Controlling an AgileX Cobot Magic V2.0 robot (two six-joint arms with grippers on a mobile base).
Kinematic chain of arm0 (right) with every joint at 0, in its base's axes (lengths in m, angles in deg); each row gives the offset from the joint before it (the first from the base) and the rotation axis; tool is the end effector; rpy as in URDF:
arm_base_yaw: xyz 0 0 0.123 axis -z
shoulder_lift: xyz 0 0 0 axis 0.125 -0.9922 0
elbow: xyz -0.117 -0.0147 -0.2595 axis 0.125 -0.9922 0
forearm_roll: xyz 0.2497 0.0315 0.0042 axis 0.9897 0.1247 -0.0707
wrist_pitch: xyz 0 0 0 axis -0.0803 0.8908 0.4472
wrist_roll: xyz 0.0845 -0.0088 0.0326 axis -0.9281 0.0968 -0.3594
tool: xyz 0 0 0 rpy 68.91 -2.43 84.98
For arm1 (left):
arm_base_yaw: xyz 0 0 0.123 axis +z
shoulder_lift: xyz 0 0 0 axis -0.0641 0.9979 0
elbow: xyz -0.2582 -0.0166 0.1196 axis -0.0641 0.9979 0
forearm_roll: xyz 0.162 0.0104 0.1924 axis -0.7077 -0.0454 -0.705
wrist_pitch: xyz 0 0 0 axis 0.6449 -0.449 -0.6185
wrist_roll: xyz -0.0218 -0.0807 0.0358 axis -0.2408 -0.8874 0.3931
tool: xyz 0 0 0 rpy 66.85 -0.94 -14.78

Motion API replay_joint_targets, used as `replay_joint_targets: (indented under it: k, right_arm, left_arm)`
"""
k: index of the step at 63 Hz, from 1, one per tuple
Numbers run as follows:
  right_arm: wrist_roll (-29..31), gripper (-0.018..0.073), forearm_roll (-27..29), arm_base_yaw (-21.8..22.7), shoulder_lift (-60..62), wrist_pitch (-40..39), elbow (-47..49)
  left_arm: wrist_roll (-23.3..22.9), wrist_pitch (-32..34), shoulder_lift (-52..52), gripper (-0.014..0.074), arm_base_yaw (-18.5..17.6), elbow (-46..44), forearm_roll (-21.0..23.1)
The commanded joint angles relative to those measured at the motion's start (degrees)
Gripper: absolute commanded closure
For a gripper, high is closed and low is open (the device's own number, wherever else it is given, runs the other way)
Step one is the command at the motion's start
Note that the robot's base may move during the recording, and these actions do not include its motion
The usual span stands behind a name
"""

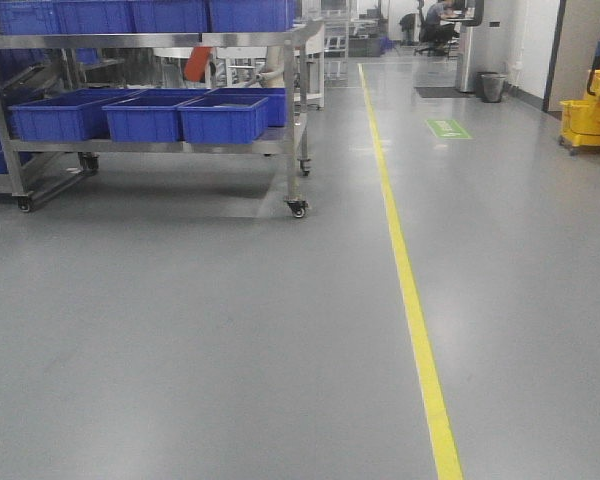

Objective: Pick and sort blue part to right shelf
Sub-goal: 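Drive the base away from the table holding both blue parts, then drive the base toward the shelf rack of blue bins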

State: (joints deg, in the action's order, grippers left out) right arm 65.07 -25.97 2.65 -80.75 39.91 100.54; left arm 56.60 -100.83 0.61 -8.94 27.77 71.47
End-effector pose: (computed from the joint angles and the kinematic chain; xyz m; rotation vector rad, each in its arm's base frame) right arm 0.0509 0.0043 0.2932 -0.0672 1.4988 0.0592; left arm 0.0669 -0.0106 0.3406 0.1010 1.5327 -0.1169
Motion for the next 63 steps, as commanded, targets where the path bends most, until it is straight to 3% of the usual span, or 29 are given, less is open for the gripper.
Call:
replay_joint_targets:
  k: [1,63]
  right_arm:
    - [0.38,0.0125,0.27,0.25,-0.52,-5.18,1.71]
    - [0.38,0.0125,0.27,0.25,-0.52,-5.18,1.71]
  left_arm:
    - [0.11,5.29,0.38,0.0187,0.01,-1.63,0.25]
    - [0.11,5.29,0.38,0.0187,0.01,-1.63,0.25]
